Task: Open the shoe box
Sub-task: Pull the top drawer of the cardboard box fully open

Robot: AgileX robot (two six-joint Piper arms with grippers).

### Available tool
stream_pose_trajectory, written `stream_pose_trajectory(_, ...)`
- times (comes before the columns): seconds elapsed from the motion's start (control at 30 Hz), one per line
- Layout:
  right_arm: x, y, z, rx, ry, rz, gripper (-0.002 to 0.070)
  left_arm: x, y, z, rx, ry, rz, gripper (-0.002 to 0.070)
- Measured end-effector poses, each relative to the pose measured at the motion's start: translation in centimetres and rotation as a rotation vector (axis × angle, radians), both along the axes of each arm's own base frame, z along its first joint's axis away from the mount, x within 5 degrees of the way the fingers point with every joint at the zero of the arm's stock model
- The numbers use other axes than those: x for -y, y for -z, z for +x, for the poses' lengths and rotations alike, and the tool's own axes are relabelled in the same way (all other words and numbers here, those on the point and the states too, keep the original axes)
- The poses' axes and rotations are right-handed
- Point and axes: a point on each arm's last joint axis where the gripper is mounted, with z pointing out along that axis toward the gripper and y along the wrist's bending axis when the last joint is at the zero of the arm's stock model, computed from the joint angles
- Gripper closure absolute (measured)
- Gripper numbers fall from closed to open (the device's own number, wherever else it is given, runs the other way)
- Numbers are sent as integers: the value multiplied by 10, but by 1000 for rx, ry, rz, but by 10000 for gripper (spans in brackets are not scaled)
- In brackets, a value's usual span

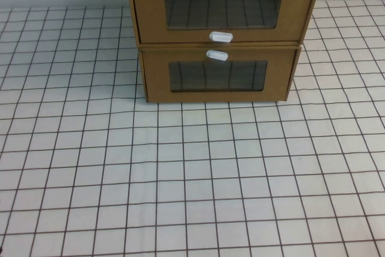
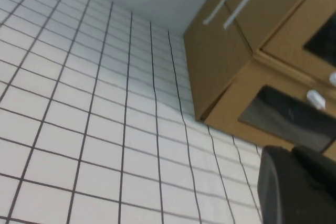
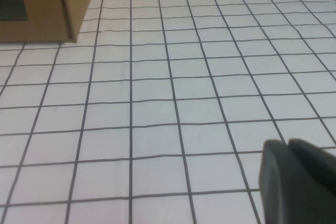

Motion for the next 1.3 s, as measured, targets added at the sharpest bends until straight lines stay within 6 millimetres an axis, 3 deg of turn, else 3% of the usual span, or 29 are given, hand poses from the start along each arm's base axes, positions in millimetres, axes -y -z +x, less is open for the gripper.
stream_pose_trajectory(0.13, 0, 0, 0, 0, 0, 0, 689, 9, -47, 20, -137, 127, 174, 678)
stream_pose_trajectory(0.3, 0, 0, 0, 0, 0, 0, 689, 28, -99, 70, -246, 353, 352, 678)
stream_pose_trajectory(0.43, 0, 0, 0, 0, 0, 0, 689, 45, -152, 119, -200, 522, 403, 678)
stream_pose_trajectory(0.6, 0, 0, 0, 0, 0, 0, 690, 67, -199, 185, -125, 626, 455, 678)
stream_pose_trajectory(0.73, 0, 0, 0, 0, 0, 0, 689, 96, -232, 230, -40, 712, 494, 678)
stream_pose_trajectory(0.9, 0, 0, 0, 0, 0, 0, 689, 128, -240, 284, -14, 795, 548, 678)
stream_pose_trajectory(1.07, 0, 0, 0, 0, 0, 0, 689, 145, -241, 326, 28, 829, 563, 678)
stream_pose_trajectory(1.3, 0, 0, 0, 0, 0, 0, 689, 160, -213, 367, 35, 867, 534, 678)
